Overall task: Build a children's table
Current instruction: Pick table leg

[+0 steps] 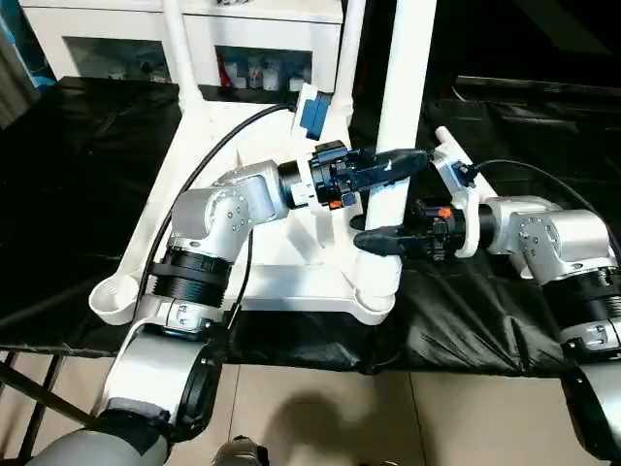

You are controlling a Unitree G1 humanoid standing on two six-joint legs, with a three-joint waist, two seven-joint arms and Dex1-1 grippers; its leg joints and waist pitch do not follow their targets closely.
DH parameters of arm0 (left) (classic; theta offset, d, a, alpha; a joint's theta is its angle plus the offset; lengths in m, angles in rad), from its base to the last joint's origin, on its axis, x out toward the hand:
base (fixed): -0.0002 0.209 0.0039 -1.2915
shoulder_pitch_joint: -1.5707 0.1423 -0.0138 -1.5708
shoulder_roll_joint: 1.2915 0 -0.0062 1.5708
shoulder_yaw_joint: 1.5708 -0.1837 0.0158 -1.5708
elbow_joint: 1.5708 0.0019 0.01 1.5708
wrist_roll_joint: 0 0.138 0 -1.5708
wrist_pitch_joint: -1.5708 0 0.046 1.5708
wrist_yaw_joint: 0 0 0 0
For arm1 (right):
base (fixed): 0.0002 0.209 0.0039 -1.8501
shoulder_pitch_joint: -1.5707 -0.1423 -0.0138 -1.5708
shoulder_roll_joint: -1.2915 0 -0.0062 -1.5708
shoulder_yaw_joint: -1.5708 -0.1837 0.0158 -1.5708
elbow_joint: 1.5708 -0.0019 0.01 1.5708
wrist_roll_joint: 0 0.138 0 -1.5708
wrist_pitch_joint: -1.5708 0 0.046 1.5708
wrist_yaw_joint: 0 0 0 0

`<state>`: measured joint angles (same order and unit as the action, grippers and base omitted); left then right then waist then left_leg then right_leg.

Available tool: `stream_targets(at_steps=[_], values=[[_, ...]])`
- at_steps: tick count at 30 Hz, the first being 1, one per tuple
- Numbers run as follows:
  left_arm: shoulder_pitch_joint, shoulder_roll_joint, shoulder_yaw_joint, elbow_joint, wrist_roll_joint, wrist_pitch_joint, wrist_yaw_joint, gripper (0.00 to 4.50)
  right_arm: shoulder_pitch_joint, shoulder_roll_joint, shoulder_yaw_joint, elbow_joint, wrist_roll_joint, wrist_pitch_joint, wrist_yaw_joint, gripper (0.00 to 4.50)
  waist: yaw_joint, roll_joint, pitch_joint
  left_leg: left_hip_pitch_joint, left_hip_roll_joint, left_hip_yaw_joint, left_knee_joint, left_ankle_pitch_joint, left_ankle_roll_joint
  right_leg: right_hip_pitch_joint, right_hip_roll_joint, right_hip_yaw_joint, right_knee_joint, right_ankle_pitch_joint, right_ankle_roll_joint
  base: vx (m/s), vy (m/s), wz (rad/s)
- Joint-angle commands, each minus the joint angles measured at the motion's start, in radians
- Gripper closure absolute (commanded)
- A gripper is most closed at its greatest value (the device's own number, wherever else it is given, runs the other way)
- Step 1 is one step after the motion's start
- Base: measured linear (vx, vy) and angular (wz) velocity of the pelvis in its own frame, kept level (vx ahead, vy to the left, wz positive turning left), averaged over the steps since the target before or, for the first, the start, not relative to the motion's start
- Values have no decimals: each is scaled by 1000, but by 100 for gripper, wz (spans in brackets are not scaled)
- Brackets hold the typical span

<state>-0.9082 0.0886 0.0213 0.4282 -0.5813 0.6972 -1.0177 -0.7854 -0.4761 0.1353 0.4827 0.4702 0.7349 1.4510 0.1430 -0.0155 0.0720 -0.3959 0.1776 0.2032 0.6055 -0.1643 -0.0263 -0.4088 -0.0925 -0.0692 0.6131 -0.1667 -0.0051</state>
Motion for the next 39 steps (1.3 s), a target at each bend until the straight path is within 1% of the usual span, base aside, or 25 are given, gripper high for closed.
stream_targets(at_steps=[1, 3, 4, 6, 9, 11, 12, 14, 16, 18, 20, 21, 22, 23, 24, 25, 26, 27, 28, 29, 30, 32, 34, 38, 39], values=[[-13, -7, -12, -18, 3, -9, 1, 262, -1, -2, 5, 6, -11, 3, -4, 207, 0, -2, -90, 28, 55, -26, -59, -153, 37, 58, -63, 39, -58, -128, -282, 0, 0, 0], [-20, -14, -4, -4, 9, -19, 24, 262, 2, 0, 3, 4, -11, 4, -9, 232, 0, -2, -90, 28, 56, -27, -60, -153, 36, 58, -63, 39, -57, -129, -280, 0, 0, 0], [-25, -19, 5, 8, 8, -17, 39, 227, 5, 2, 2, 2, -11, 4, -11, 236, 0, -2, -90, 28, 56, -26, -59, -152, 34, 58, -63, 40, -56, -124, -282, 0, 0, 0], [-29, -22, 15, 19, 7, -19, 52, 191, 12, 9, -4, 1, -18, -12, -36, 252, 1, -1, -90, 28, 55, -27, -59, -154, 32, 57, -63, 39, -57, -131, -279, 0, 0, 0], [-33, -25, 33, 19, -1, -31, 65, 183, 17, 17, -14, 0, -16, -24, -53, 256, 1, -2, -91, 28, 55, -27, -59, -157, 29, 58, -64, 39, -58, -135, -279, 0, 0, 0], [-31, -37, 47, 12, 9, -105, 72, 158, 25, 33, -36, -1, -13, -38, -92, 260, 1, -4, -90, 27, 56, -28, -60, -155, 31, 57, -66, 39, -60, -134, -278, 0, 0, 0], [-31, -59, 71, 21, 45, -245, 125, 158, 37, 57, -68, -9, -15, -74, -154, 260, 0, -8, -91, 26, 56, -27, -60, -154, 30, 58, -66, 39, -60, -129, -276, 0, 0, 0], [-37, -73, 93, 29, 54, -297, 166, 158, 41, 65, -82, -10, -11, -76, -177, 261, 0, -6, -93, 27, 56, -29, -60, -158, 25, 60, -68, 39, -60, -126, -269, 0, 0, 0], [-74, -99, 162, 57, 55, -401, 280, 158, 54, 85, -115, -17, -3, -93, -225, 261, -1, -7, -92, 26, 56, -29, -60, -152, 32, 59, -66, 39, -59, -109, -266, 0, 0, 0], [-91, -101, 187, 69, 59, -433, 326, 158, 62, 97, -133, -21, 0, -107, -256, 262, 0, -8, -92, 27, 54, -29, -60, -158, 31, 59, -66, 39, -59, -132, -252, 0, 0, 0], [-85, -79, 169, 70, 72, -452, 280, 158, 72, 114, -152, -21, -4, -134, -303, 262, 0, -9, -92, 27, 55, -28, -60, -154, 31, 58, -66, 39, -60, -136, -249, 0, 0, 0], [-55, -13, 96, 83, 136, -493, 163, 158, 98, 151, -187, -27, -30, -213, -422, 262, 0, -6, -90, 29, 54, -28, -63, -144, 29, 52, -67, 40, -64, -160, -230, 0, 0, 0], [-55, -13, 96, 83, 136, -493, 163, 158, 98, 151, -187, -27, -30, -213, -422, 262, -5, -4, -92, 30, 54, -28, -64, -139, 21, 50, -64, 40, -60, -166, -219, 0, 0, 0], [-13, 53, -3, 95, 220, -519, 64, 158, 113, 173, -207, -26, -70, -280, -533, 262, -4, -4, -93, 33, 55, -28, -64, -133, 19, 48, -65, 40, -62, -163, -217, 0, 0, 0], [15, 92, -68, 106, 278, -549, 12, 158, 122, 188, -219, -17, -96, -337, -603, 262, -9, -1, -91, 31, 54, -29, -68, -126, 7, 46, -63, 41, -59, -168, -205, 0, 0, 0], [30, 113, -105, 112, 311, -568, -15, 158, 126, 197, -226, -11, -110, -370, -642, 262, -12, 1, -92, 35, 54, -27, -69, -136, -7, 43, -63, 42, -60, -180, -196, 0, 0, 0], [30, 113, -105, 112, 311, -568, -15, 158, 126, 197, -226, -11, -110, -370, -642, 262, -12, 1, -92, 35, 54, -27, -69, -136, -7, 43, -63, 42, -60, -180, -196, 0, 0, 0], [83, 177, -206, 130, 389, -617, -110, 158, 154, 206, -232, -19, -146, -410, -721, 262, -11, 6, -92, 39, 55, -27, -72, -153, -24, 41, -64, 44, -60, -183, -193, 0, 0, 0], [107, 202, -246, 139, 417, -634, -155, 158, 169, 212, -241, -28, -152, -415, -744, 262, -12, -3, -91, 37, 54, -26, -73, -155, -23, 42, -62, 44, -64, -186, -190, 0, 0, 0], [147, 227, -285, 141, 420, -631, -237, 158, 199, 217, -253, -54, -147, -402, -750, 262, -12, 6, -92, 39, 55, -26, -76, -166, -30, 42, -63, 45, -60, -178, -189, 0, 0, 0], [154, 230, -289, 141, 417, -628, -252, 158, 205, 217, -255, -60, -146, -399, -749, 262, -11, 7, -91, 40, 56, -26, -77, -167, -30, 42, -63, 45, -60, -173, -190, 0, 0, 0], [166, 234, -307, 163, 432, -639, -263, 158, 226, 225, -264, -83, -144, -397, -757, 262, -11, 15, -95, 39, 55, -22, -73, -170, -27, 43, -62, 44, -52, -103, -228, 0, 0, 0], [176, 242, -337, 197, 462, -653, -276, 186, 255, 224, -256, -104, -148, -397, -757, 262, -11, 11, -93, 36, 55, -23, -75, -189, -27, 45, -63, 44, -53, -109, -232, 0, 0, 0], [173, 250, -374, 276, 525, -691, -265, 205, 298, 218, -222, -131, -164, -425, -758, 262, -16, 12, -87, 37, 55, -27, -81, -260, -39, 46, -69, 47, -66, -216, -212, 0, 0, 0], [167, 250, -382, 312, 551, -714, -237, 230, 310, 219, -215, -142, -165, -434, -763, 262, -20, 14, -85, 37, 55, -29, -83, -277, -47, 46, -69, 47, -71, -237, -199, 0, 0, 0]])
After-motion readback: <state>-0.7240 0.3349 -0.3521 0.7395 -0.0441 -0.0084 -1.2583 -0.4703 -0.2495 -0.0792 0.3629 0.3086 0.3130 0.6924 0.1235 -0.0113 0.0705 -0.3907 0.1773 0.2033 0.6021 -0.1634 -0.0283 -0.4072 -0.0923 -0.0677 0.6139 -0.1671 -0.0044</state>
